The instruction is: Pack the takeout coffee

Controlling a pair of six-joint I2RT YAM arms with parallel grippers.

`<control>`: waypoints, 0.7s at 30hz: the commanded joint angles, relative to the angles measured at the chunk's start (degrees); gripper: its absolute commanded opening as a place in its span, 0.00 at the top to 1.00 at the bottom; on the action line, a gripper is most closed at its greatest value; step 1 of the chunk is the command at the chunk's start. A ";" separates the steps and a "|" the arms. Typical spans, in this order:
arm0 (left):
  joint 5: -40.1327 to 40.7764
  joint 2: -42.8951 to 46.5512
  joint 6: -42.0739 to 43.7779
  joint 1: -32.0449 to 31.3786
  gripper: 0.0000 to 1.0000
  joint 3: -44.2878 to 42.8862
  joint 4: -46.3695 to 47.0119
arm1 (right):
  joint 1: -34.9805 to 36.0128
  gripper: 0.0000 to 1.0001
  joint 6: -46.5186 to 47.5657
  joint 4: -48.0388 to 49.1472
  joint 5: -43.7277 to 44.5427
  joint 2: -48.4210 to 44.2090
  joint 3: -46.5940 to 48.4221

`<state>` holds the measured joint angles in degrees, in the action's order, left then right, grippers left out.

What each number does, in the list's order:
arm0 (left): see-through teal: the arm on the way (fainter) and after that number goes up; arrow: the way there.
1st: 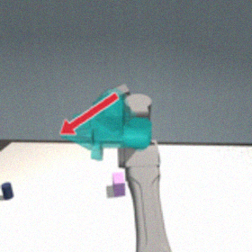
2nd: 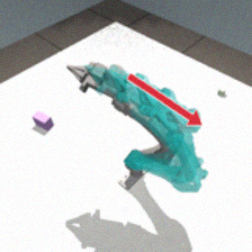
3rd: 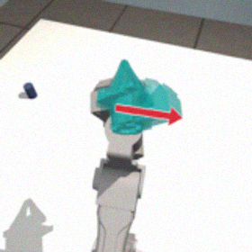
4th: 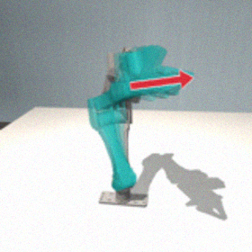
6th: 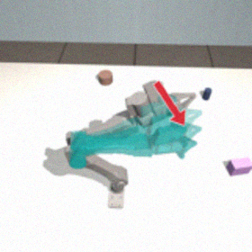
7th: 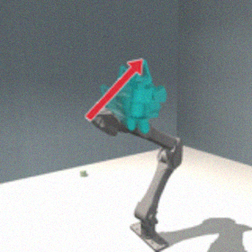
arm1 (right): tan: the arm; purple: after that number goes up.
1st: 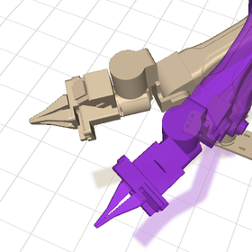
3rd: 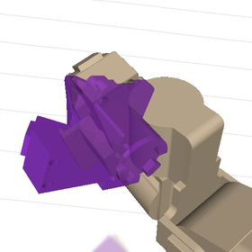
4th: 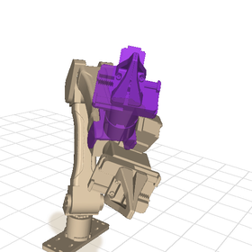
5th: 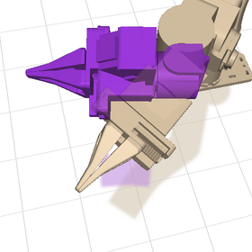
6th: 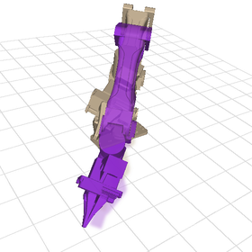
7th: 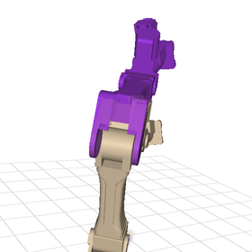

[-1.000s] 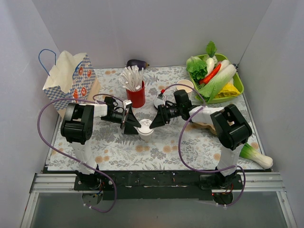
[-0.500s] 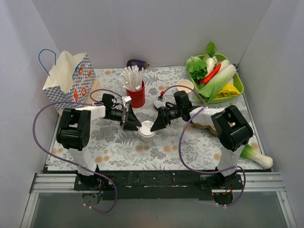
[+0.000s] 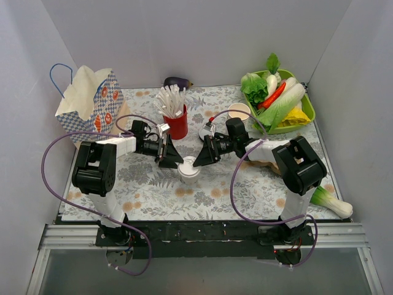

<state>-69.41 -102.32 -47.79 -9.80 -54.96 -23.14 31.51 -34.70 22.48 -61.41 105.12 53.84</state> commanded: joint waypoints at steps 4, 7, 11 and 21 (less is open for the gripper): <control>-1.08 5.12 2.61 -1.62 0.02 2.05 -1.30 | -0.22 0.07 -4.94 0.04 3.22 1.67 -0.67; -1.78 4.42 4.54 -1.88 0.02 3.01 -2.87 | -0.30 0.11 -5.12 -0.60 5.07 2.37 -1.46; -1.44 1.34 6.31 -2.06 0.02 2.58 -5.17 | -0.30 0.13 -5.99 0.28 6.03 3.16 -1.99; 6.73 -5.52 0.87 -2.06 0.09 5.64 0.98 | -1.45 0.21 -6.52 -3.57 10.69 5.44 -5.94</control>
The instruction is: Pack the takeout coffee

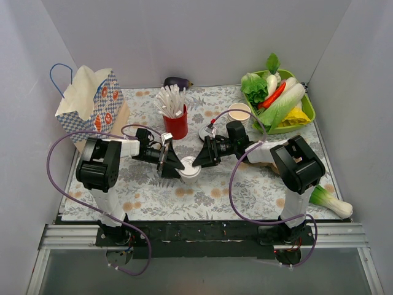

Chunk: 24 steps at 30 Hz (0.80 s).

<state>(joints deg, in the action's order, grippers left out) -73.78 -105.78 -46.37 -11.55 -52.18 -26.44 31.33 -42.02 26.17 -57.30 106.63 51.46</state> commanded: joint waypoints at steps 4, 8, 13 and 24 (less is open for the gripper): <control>14.80 -1.89 -3.46 -0.31 0.09 4.98 8.50 | -1.45 0.21 1.77 -10.18 8.52 4.55 -3.30; 9.63 2.58 -1.71 -0.31 0.06 5.42 9.29 | -1.27 0.20 5.71 -7.10 4.23 2.45 -1.19; 7.42 12.42 -0.74 -0.31 0.02 4.29 8.34 | -1.19 0.08 19.06 -14.38 3.86 -4.31 2.85; 12.33 22.45 6.45 -1.97 0.02 -3.87 -2.03 | -1.27 0.04 30.16 -24.42 1.93 -10.30 7.95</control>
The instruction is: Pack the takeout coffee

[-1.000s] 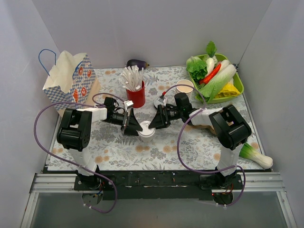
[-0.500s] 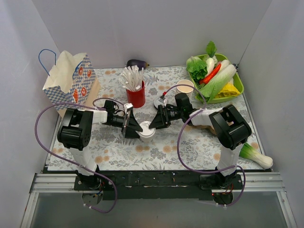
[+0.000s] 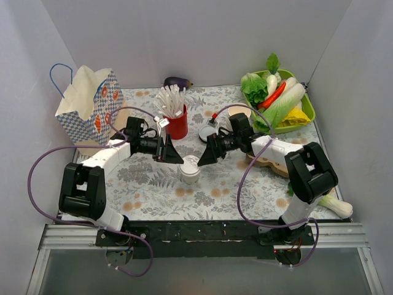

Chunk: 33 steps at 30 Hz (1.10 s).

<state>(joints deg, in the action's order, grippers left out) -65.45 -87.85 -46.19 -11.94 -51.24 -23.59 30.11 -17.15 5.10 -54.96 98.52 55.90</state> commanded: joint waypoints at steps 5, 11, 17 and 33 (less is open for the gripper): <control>13.67 6.55 14.46 -5.54 0.02 -9.92 -11.73 | -0.05 0.02 9.90 -10.26 -1.55 -3.42 8.15; 27.73 6.03 19.74 -12.30 0.02 -18.09 -15.34 | -0.14 0.02 26.01 -31.08 4.92 -11.23 14.06; 38.64 4.10 19.83 -19.34 0.02 -23.89 -18.15 | -1.97 0.02 32.35 -40.25 21.87 -24.06 14.50; 43.74 0.85 21.41 -25.14 0.02 -26.71 -25.00 | -12.26 0.02 26.82 -33.94 21.74 -35.24 5.90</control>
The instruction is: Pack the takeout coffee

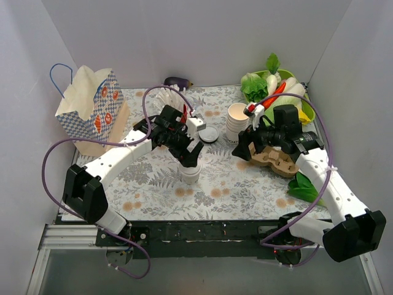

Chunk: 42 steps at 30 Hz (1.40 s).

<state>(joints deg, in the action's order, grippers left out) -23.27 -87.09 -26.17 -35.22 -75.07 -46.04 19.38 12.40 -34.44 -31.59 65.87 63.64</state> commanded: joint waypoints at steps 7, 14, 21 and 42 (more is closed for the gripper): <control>5.15 -2.03 -0.19 -3.27 0.02 -2.89 -0.54 | -6.01 0.02 -4.23 6.13 -3.74 -3.11 -2.55; 7.27 -4.05 -0.11 -3.80 0.02 -3.68 0.87 | -7.60 0.02 -4.67 6.13 -4.96 -3.29 -3.08; 6.74 -2.83 0.16 -4.94 0.02 -2.72 -0.19 | -8.57 0.02 -5.81 7.72 -6.11 -3.64 -4.84; 6.21 -0.54 0.95 -5.21 0.02 -3.07 -0.19 | -9.27 0.02 -7.22 8.86 -7.96 -2.23 -5.89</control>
<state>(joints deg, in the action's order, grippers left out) -17.10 -91.68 -26.50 -40.10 -77.12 -46.52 10.46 6.04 -28.05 -37.95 63.48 58.28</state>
